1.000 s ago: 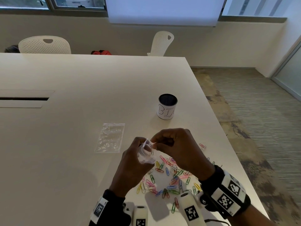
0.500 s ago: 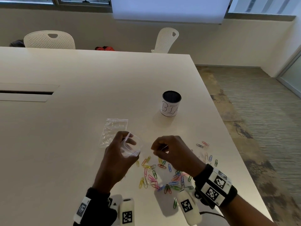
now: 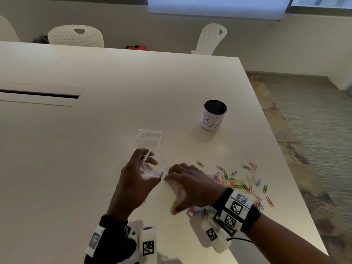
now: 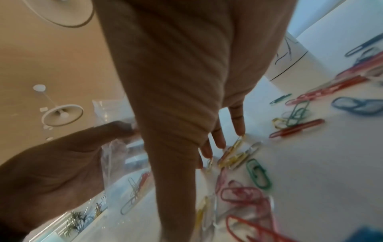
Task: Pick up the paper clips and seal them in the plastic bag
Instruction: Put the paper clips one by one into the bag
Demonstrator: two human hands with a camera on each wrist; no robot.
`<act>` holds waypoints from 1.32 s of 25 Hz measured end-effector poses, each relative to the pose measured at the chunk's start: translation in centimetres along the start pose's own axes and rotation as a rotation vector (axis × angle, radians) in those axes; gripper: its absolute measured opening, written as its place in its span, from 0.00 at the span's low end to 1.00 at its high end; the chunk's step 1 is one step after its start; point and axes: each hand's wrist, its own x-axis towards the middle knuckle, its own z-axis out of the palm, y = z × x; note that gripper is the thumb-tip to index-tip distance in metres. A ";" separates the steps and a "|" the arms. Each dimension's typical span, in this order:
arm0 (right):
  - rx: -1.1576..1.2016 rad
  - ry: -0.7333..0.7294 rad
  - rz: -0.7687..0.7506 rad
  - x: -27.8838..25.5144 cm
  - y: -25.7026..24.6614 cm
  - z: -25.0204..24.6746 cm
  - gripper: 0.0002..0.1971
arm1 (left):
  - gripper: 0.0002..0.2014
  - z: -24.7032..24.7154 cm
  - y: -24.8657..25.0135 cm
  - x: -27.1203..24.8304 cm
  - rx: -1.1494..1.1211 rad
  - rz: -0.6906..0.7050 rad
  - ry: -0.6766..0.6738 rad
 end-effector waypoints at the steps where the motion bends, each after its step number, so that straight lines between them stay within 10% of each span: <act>1: 0.001 0.029 -0.013 0.2 0.0 0.2 0.39 | 0.26 0.0 0.0 -0.1 -0.003 -0.004 0.005; 8: 0.080 0.112 -0.037 -0.5 1.0 0.1 0.08 | 0.27 0.4 0.2 0.3 0.010 -0.006 -0.007; 14: 0.040 0.002 -0.011 -1.8 1.3 -0.6 0.29 | 0.27 1.1 0.6 0.8 0.014 -0.002 -0.044; 21: 0.003 0.033 -0.128 -2.0 1.6 -0.1 0.10 | 0.26 1.8 1.0 1.0 0.020 0.003 -0.048; 29: -0.047 -0.067 -0.023 -3.1 2.9 -1.2 0.43 | 0.26 1.8 1.4 1.3 0.025 0.004 -0.059; 33: -0.101 -0.047 -0.043 -3.5 2.6 -0.7 0.36 | 0.26 2.3 1.5 1.4 0.022 0.008 -0.078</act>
